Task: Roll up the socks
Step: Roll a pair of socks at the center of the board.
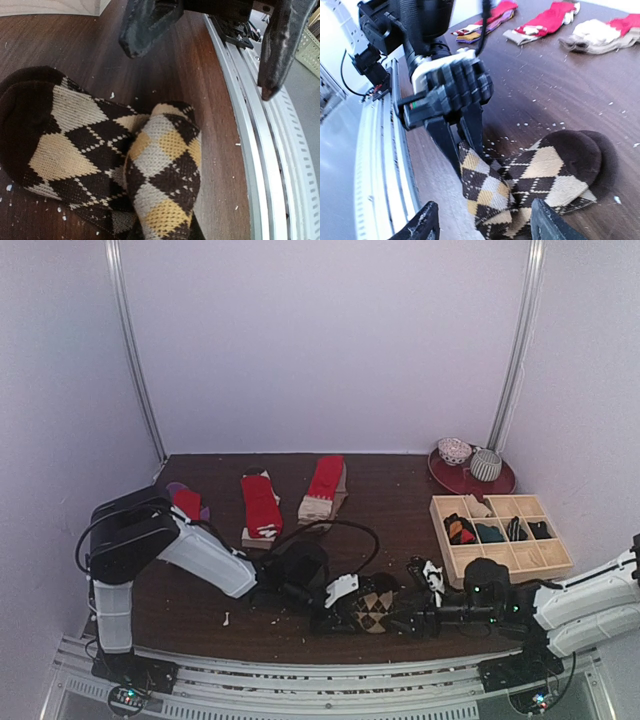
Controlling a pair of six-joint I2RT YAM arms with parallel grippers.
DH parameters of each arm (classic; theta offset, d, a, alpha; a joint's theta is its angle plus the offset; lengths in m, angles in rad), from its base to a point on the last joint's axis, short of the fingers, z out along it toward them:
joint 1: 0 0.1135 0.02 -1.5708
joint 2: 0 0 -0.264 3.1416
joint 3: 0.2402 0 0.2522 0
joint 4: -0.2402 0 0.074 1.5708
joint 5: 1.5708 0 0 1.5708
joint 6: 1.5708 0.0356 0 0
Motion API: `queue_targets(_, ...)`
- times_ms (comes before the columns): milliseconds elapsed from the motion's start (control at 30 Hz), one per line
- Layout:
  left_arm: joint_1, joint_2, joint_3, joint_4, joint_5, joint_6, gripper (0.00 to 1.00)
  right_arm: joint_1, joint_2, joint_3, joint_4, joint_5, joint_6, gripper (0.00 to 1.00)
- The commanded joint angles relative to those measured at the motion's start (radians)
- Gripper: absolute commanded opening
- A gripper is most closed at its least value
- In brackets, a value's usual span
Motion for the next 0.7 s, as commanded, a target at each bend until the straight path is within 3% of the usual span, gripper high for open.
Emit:
queue_targets(0, -0.005, 0.127, -0.039, -0.324, 0.005, -0.093, 0.0, 0.04, -0.001, -0.058, 0.135, 0.172, -0.126, 0.63)
queue_targets(233, 0.004, 0.167, -0.009, -0.362, 0.007, -0.087, 0.0, 0.079, 0.175, -0.026, 0.235, 0.155, -0.163, 0.63)
queue_targets(500, 0.009, 0.185, -0.002, -0.365, 0.009, -0.081, 0.0, 0.084, 0.254, -0.016, 0.262, 0.081, -0.097, 0.62)
queue_targets(667, 0.013, 0.194, 0.017, -0.365, -0.002, -0.081, 0.0, 0.083, 0.314, 0.008, 0.216, 0.052, -0.021, 0.48)
